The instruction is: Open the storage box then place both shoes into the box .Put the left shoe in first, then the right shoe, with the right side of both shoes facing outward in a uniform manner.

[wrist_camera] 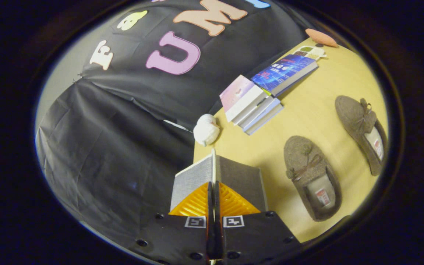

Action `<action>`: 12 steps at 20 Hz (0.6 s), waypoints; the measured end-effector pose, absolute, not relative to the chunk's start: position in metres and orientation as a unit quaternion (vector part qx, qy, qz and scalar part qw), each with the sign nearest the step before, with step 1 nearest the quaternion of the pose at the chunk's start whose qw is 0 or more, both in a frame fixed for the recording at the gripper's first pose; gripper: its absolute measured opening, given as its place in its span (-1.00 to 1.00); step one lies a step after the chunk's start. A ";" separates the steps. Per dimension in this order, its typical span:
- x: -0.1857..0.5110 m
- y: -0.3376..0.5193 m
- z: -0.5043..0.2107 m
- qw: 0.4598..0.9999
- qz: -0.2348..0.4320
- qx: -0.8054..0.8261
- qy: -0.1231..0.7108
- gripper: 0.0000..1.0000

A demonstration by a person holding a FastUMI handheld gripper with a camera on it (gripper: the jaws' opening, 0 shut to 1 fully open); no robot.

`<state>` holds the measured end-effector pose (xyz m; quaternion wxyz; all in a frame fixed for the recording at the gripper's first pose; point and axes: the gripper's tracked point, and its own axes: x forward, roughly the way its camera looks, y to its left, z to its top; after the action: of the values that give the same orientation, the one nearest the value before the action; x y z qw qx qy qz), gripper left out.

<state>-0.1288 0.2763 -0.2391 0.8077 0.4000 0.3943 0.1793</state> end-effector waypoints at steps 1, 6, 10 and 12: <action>-0.129 0.280 -0.226 0.809 0.187 0.399 0.389 -0.93; -0.124 0.296 -0.170 0.817 0.223 0.394 0.357 -0.93; -0.114 0.324 -0.131 0.822 0.259 0.377 0.339 -0.93; -0.112 0.344 -0.112 0.823 0.279 0.367 0.334 -0.93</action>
<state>-0.1120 0.3437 -0.1125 0.8226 0.3665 0.3337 0.2786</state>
